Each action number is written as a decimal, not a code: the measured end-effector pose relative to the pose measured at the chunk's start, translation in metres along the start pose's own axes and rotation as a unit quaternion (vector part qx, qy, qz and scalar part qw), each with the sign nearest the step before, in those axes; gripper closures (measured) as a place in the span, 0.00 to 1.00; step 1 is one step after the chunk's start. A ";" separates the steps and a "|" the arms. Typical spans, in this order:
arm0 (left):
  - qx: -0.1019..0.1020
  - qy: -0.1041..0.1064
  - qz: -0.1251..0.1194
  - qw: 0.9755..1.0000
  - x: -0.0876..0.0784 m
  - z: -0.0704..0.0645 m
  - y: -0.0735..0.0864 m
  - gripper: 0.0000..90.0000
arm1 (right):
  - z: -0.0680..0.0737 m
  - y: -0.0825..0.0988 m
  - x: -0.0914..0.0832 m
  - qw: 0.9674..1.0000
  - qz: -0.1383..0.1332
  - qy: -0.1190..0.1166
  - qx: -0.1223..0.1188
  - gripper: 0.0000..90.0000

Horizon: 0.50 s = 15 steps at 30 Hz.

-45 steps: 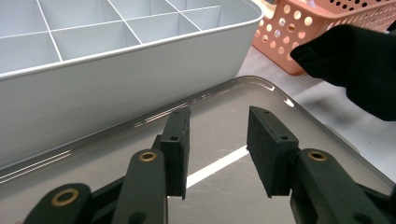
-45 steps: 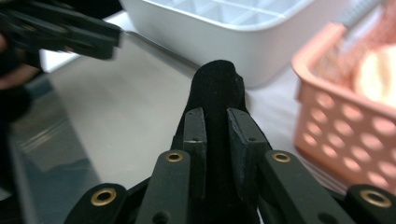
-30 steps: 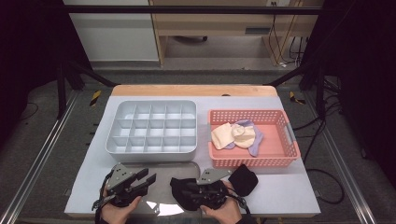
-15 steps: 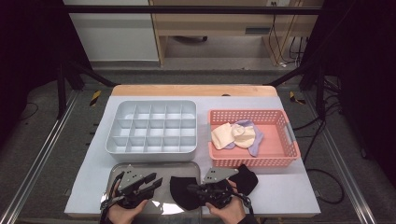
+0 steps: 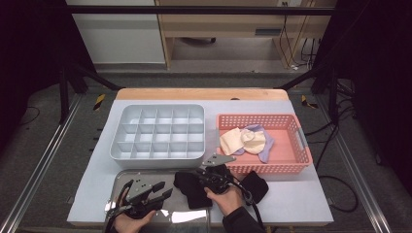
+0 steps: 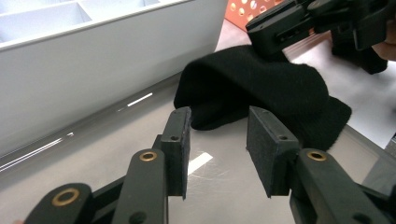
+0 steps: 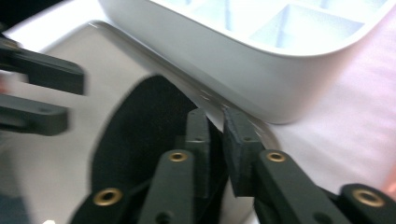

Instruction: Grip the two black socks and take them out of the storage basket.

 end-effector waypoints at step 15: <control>-0.009 -0.026 -0.009 1.000 0.001 0.008 -0.004 0.72 | 0.000 0.038 -0.053 0.999 -0.012 -0.033 -0.003 0.77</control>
Point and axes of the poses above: each handheld gripper's, and its own axes: x roughly forward along the jaws, y roughly out of its underside, z roughly to its left, the point moved 3 cm from there along x, roughly forward along the jaws, and after that the axes turned 15 degrees about y, right-handed, at the moved point
